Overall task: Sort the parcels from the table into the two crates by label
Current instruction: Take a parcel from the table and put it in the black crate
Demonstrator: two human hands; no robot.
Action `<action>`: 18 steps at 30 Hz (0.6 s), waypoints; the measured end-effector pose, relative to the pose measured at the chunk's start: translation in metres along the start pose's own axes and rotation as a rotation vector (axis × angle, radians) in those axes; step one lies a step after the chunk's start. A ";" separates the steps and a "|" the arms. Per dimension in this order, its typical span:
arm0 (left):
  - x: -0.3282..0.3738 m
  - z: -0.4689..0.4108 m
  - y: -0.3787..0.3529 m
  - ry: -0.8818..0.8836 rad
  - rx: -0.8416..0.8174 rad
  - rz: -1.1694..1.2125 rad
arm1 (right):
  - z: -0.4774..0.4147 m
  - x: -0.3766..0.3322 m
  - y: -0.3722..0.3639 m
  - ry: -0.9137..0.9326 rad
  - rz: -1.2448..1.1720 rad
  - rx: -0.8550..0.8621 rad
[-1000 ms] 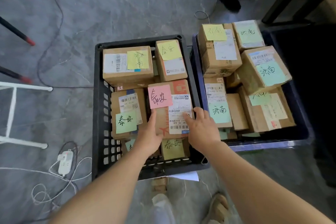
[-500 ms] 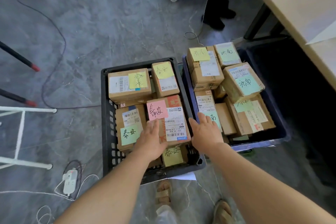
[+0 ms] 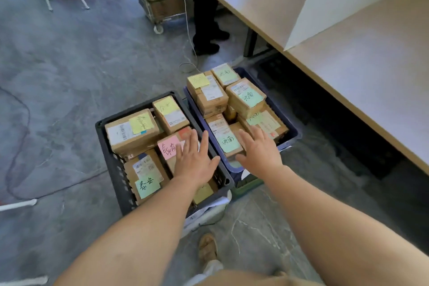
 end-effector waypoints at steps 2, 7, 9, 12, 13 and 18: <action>0.014 0.002 0.005 -0.038 0.011 -0.037 | 0.013 0.011 0.007 -0.027 -0.003 0.025; 0.064 0.010 0.025 -0.144 0.076 -0.139 | 0.051 0.050 0.028 -0.117 0.027 0.112; 0.092 0.016 0.032 -0.188 0.111 -0.163 | 0.070 0.069 0.037 -0.156 0.017 0.162; 0.137 0.032 0.031 -0.262 0.147 -0.201 | 0.105 0.101 0.046 -0.210 0.019 0.209; 0.152 0.038 0.029 -0.286 0.153 -0.213 | 0.118 0.112 0.048 -0.232 0.015 0.220; 0.219 0.078 0.013 -0.389 0.166 -0.233 | 0.189 0.168 0.049 -0.335 -0.022 0.233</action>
Point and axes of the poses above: each hand's wrist, its own z-axis away from the middle knuckle, its own y-axis out of the back of the hand, x = y × z, the point moved 2 cm from there along -z, towards the middle knuckle, and after that the axes turned 4 degrees about y, right-handed, at the moved point
